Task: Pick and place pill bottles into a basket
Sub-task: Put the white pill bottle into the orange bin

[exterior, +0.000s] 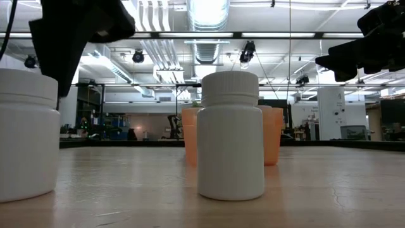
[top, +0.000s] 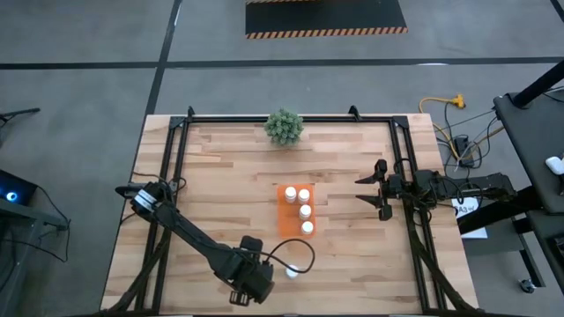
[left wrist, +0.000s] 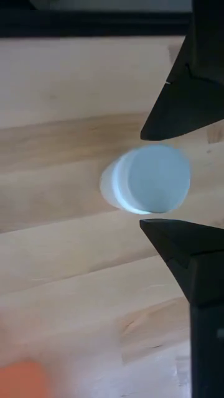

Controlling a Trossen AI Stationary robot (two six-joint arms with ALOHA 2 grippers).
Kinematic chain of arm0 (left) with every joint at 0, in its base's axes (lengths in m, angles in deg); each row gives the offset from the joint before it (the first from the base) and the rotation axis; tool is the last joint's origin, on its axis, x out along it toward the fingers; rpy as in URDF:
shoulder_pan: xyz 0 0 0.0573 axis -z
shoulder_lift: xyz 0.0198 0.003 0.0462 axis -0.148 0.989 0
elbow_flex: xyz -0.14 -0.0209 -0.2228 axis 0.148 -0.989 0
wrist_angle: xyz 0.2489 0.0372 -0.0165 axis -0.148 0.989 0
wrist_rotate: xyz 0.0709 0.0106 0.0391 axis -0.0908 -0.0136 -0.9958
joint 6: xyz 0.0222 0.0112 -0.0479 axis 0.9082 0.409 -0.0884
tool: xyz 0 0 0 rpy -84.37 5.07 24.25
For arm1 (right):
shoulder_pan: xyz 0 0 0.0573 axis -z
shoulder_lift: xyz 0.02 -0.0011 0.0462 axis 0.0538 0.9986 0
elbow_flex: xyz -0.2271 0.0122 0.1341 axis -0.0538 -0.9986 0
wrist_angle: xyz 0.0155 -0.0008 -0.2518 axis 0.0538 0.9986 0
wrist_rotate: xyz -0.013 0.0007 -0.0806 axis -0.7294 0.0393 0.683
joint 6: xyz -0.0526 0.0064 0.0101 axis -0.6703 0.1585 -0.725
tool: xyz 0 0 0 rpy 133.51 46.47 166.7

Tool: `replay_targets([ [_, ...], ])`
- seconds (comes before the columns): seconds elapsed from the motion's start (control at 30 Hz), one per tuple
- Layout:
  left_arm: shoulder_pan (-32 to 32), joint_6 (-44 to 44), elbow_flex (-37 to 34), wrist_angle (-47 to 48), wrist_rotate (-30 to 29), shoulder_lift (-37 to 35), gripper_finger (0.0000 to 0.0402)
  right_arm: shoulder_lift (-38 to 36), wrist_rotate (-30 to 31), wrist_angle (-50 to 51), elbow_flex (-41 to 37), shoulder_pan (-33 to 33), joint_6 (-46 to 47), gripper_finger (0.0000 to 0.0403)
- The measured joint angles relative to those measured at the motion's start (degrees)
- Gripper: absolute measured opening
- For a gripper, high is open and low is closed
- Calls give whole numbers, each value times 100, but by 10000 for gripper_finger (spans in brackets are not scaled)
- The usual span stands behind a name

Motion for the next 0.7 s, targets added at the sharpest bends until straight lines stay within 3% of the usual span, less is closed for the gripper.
replay_targets([
  [0.7,-9,-39,-367,-397,0,-41,199,0,-1,1,0,2,-6,210],
])
